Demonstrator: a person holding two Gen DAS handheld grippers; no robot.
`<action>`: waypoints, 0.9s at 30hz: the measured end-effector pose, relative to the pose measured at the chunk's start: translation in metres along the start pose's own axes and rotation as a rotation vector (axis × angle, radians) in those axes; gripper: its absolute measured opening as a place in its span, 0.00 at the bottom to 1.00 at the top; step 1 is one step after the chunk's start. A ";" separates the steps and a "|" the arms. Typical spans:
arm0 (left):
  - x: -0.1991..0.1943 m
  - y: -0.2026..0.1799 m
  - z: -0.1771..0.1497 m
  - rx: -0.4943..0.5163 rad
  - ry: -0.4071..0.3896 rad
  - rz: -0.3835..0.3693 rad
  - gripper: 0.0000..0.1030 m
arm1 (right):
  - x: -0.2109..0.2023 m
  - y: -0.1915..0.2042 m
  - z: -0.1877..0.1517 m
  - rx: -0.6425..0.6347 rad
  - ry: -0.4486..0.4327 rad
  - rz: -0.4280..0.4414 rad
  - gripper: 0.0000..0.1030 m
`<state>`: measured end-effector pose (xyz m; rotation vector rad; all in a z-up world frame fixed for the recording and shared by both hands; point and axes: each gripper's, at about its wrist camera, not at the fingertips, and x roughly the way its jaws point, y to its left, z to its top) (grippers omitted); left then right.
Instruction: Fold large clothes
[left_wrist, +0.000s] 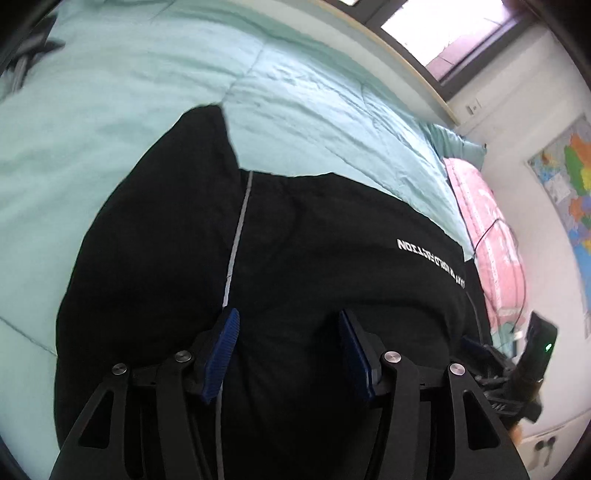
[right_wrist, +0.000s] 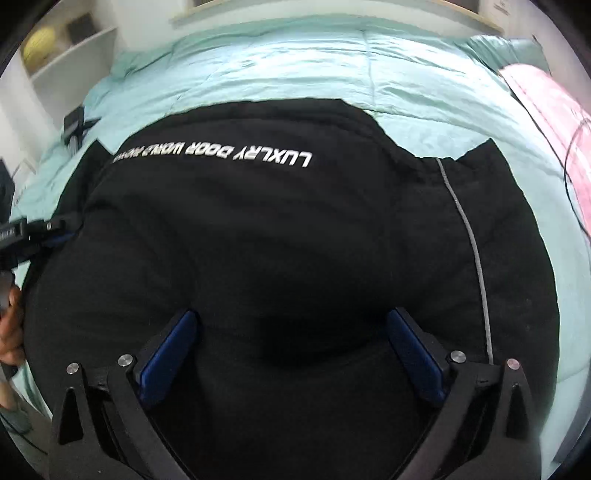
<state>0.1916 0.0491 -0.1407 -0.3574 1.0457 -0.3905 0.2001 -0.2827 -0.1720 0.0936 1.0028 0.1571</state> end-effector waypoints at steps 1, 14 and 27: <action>-0.004 -0.005 -0.001 0.030 -0.004 0.018 0.56 | -0.011 0.001 -0.003 -0.008 -0.022 0.000 0.94; -0.019 -0.052 -0.074 0.171 0.008 0.080 0.57 | -0.030 -0.009 -0.056 -0.041 0.031 -0.100 0.89; -0.092 -0.126 -0.106 0.382 -0.265 0.341 0.58 | -0.120 -0.006 -0.053 0.084 -0.214 -0.067 0.89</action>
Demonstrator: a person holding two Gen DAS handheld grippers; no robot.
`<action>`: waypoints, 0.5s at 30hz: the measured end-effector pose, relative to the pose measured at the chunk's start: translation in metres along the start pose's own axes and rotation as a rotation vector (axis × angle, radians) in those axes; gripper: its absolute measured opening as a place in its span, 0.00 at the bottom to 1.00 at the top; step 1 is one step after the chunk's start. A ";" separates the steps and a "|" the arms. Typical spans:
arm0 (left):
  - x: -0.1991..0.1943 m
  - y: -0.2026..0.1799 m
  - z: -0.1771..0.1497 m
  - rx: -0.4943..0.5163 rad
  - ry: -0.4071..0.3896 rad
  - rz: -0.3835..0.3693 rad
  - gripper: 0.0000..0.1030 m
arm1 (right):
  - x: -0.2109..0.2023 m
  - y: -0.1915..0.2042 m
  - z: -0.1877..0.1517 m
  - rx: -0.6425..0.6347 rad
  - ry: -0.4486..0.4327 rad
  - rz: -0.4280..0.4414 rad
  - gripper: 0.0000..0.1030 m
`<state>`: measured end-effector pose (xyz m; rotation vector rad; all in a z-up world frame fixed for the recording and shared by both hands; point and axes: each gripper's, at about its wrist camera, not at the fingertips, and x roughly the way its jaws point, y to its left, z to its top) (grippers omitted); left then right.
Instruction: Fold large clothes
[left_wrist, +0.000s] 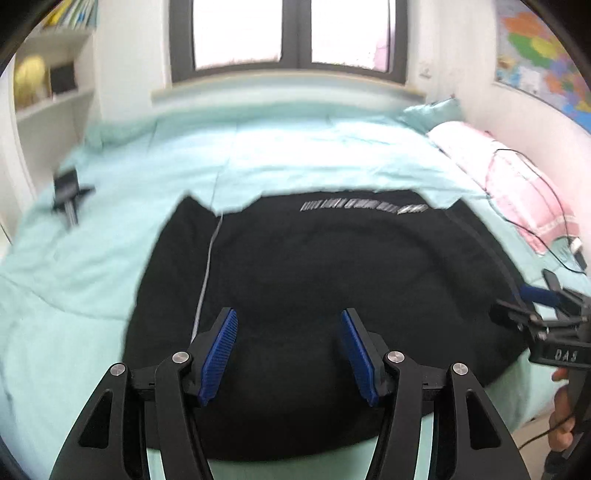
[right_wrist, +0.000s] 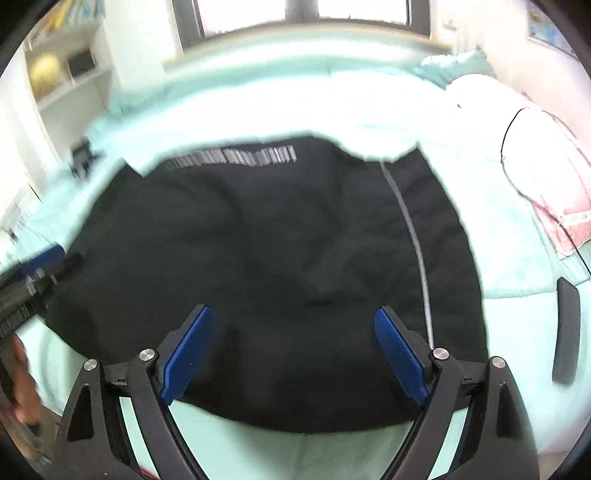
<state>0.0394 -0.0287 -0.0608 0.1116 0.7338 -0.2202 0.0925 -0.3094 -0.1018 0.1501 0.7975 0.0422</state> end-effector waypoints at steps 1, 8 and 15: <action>-0.016 -0.007 0.004 0.016 -0.014 0.030 0.58 | -0.012 0.003 0.003 0.002 -0.027 -0.016 0.89; -0.090 -0.021 0.007 -0.004 -0.165 -0.014 0.76 | -0.060 0.045 -0.003 -0.032 -0.127 -0.024 0.88; -0.099 -0.031 -0.006 0.008 -0.190 0.019 0.76 | -0.070 0.060 -0.026 -0.048 -0.119 -0.048 0.88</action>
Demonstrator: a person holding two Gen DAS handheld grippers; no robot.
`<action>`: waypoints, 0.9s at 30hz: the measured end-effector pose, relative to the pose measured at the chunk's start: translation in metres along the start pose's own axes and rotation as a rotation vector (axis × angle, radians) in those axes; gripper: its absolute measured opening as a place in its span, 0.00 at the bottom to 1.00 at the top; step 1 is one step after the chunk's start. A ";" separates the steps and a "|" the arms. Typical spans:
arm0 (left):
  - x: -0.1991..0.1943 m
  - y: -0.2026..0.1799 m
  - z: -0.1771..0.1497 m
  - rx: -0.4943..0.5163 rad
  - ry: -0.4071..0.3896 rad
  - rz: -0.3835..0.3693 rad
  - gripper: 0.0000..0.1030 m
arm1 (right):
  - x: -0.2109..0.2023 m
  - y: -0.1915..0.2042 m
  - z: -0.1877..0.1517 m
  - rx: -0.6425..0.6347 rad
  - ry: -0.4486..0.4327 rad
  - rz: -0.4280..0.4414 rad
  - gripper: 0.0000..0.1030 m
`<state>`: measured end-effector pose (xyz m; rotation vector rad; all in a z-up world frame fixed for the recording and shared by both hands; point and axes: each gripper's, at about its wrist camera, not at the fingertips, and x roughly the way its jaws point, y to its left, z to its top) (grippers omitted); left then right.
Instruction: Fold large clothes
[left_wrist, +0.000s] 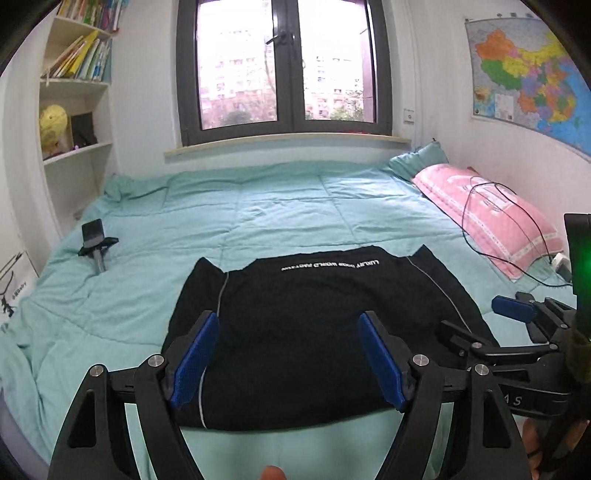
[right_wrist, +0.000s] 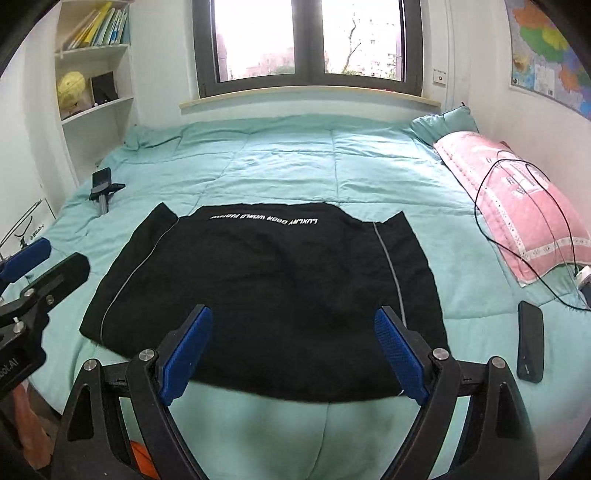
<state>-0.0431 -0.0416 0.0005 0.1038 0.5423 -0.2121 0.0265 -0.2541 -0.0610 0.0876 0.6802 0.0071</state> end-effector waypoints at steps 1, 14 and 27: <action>0.000 0.000 -0.002 -0.003 0.004 0.001 0.76 | -0.006 0.001 -0.001 0.001 0.005 0.001 0.88; -0.007 0.008 -0.025 -0.027 0.033 0.000 0.76 | -0.006 0.010 -0.020 0.029 0.064 0.009 0.88; -0.004 0.013 -0.034 -0.035 0.050 -0.005 0.76 | -0.010 0.021 -0.023 -0.005 0.056 -0.018 0.88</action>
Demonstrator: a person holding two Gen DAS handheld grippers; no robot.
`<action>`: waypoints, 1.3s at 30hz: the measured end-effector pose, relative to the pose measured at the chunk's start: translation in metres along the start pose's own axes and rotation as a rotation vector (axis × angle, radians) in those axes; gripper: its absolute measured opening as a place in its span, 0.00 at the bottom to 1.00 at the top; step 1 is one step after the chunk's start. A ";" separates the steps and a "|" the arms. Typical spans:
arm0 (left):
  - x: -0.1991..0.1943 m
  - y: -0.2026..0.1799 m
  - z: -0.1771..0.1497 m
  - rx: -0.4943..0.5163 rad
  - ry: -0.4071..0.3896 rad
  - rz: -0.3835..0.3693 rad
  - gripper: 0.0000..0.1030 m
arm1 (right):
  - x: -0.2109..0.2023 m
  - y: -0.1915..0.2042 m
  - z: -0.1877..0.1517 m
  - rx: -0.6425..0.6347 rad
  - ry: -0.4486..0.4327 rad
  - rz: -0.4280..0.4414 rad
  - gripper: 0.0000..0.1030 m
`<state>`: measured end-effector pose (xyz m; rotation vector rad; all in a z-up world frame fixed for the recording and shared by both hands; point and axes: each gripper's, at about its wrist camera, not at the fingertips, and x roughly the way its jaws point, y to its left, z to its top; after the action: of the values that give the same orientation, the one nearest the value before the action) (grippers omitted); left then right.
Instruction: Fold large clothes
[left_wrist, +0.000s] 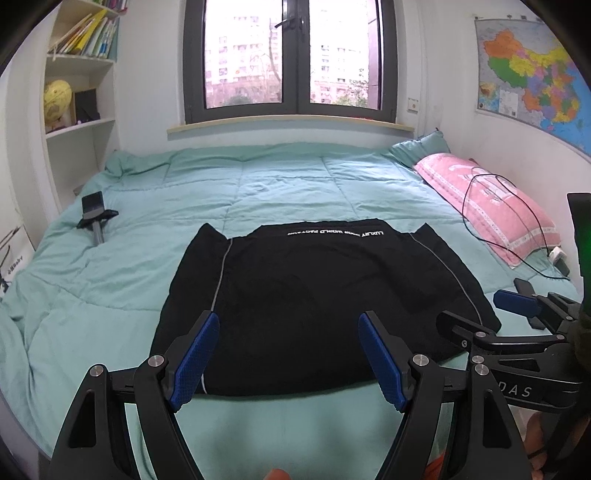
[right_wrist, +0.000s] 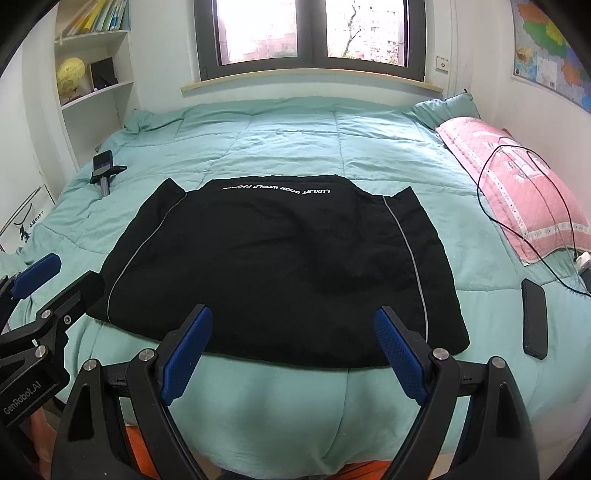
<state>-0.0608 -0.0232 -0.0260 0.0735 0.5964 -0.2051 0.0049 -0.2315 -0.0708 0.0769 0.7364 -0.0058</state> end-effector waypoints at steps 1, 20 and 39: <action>0.000 -0.001 0.000 0.002 -0.004 0.006 0.76 | 0.000 -0.001 0.000 0.001 0.001 0.000 0.89; 0.001 -0.014 -0.005 0.038 -0.012 0.054 0.76 | 0.012 -0.007 -0.003 0.020 0.028 0.013 0.88; 0.009 -0.019 -0.010 0.037 0.029 0.045 0.76 | 0.016 -0.011 -0.006 0.037 0.037 0.023 0.88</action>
<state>-0.0631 -0.0418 -0.0399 0.1257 0.6193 -0.1716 0.0122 -0.2419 -0.0862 0.1207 0.7727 0.0036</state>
